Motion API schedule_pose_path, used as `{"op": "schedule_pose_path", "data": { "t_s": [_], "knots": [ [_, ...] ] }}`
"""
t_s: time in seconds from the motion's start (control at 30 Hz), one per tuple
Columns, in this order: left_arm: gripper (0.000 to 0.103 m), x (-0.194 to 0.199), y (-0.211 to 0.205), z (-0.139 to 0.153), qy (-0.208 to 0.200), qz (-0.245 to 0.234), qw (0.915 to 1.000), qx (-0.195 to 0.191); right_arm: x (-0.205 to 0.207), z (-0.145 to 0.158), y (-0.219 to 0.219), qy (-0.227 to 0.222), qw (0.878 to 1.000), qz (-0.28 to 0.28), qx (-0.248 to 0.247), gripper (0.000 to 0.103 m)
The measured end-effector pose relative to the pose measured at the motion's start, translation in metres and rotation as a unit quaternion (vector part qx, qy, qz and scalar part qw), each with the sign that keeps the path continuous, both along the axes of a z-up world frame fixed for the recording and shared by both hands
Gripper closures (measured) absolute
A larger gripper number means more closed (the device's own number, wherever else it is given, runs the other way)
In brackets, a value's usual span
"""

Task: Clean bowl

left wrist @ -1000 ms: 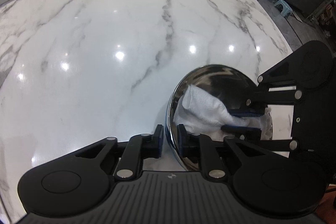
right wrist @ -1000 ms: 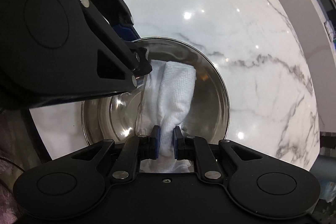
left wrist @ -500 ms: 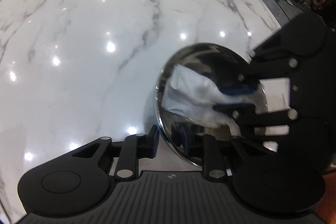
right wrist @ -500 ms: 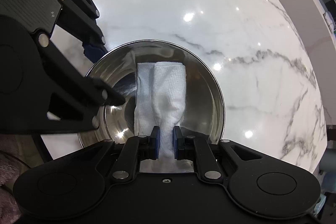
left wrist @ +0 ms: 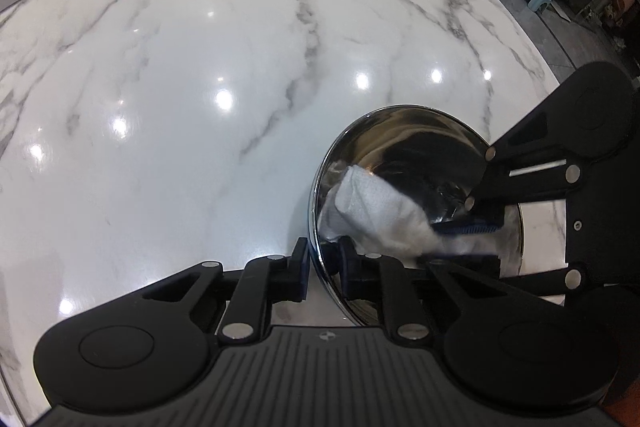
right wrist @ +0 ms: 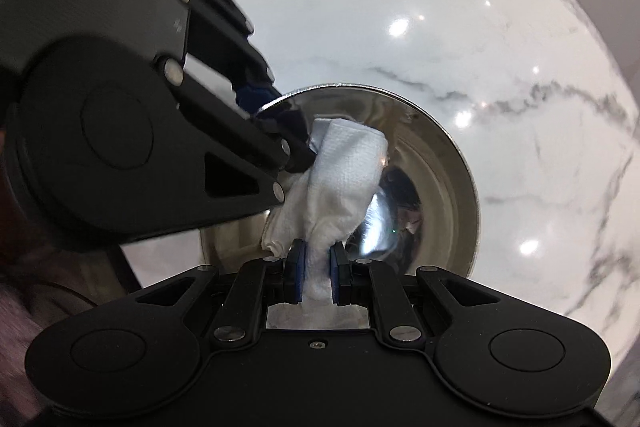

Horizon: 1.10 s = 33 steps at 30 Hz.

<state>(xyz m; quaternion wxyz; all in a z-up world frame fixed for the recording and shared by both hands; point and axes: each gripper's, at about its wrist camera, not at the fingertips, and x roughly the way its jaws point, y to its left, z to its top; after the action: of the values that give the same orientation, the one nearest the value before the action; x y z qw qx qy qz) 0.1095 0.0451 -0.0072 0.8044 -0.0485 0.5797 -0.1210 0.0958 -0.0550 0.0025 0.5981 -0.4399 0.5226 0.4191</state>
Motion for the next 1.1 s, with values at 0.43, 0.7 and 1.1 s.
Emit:
{"op": "schedule_pose_path", "data": {
  "t_s": [0.43,0.7,1.1],
  "knots": [
    [0.067,-0.005,-0.003,-0.009,0.043,-0.011,0.9987,-0.023,0.018,-0.006,-0.009,-0.037,0.999,0.0,-0.008,0.093],
    [0.08,-0.007,-0.003,-0.005,0.034,-0.016,0.999,-0.024,0.033,-0.009,-0.016,-0.03,0.999,-0.015,0.003,0.093],
    [0.09,0.002,0.001,-0.001,0.005,0.014,0.9999,0.0,0.061,-0.011,-0.022,0.06,0.995,-0.06,0.053,0.092]
  ]
}}
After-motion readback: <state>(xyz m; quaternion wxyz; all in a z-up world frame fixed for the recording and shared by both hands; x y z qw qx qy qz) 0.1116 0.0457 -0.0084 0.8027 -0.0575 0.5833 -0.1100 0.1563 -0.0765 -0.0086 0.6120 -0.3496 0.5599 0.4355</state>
